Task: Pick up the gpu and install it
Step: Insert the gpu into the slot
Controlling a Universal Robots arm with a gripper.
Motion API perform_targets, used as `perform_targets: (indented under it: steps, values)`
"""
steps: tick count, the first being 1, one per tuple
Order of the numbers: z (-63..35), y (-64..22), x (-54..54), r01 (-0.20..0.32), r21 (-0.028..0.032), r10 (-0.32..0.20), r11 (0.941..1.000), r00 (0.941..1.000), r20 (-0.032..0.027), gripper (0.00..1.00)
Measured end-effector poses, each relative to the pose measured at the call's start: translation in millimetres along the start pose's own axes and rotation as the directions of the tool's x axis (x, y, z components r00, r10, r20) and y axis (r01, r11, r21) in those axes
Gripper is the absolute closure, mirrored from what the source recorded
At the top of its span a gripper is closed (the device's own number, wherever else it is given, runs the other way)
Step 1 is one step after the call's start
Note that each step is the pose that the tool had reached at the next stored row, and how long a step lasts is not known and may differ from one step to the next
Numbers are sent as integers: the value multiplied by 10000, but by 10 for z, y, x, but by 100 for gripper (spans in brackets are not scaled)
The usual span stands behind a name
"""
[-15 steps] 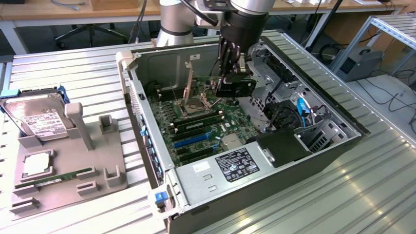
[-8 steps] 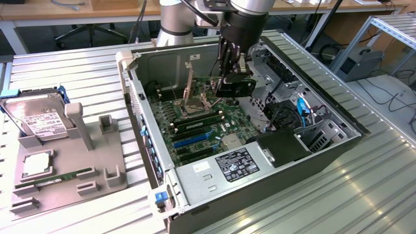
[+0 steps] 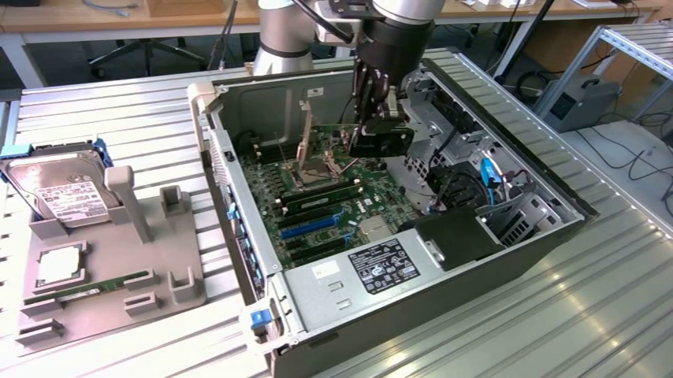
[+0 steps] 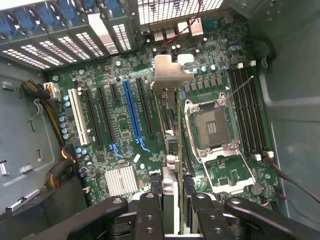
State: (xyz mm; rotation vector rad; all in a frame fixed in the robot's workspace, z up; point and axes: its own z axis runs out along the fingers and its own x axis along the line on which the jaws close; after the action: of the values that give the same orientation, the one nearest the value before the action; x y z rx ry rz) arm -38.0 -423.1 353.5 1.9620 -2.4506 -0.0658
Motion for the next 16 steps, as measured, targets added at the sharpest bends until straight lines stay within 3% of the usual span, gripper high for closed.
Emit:
perform_targets:
  steps: [16]
  values:
    - [4,0,0,186,-5,-186,9998,9998,-6,73]
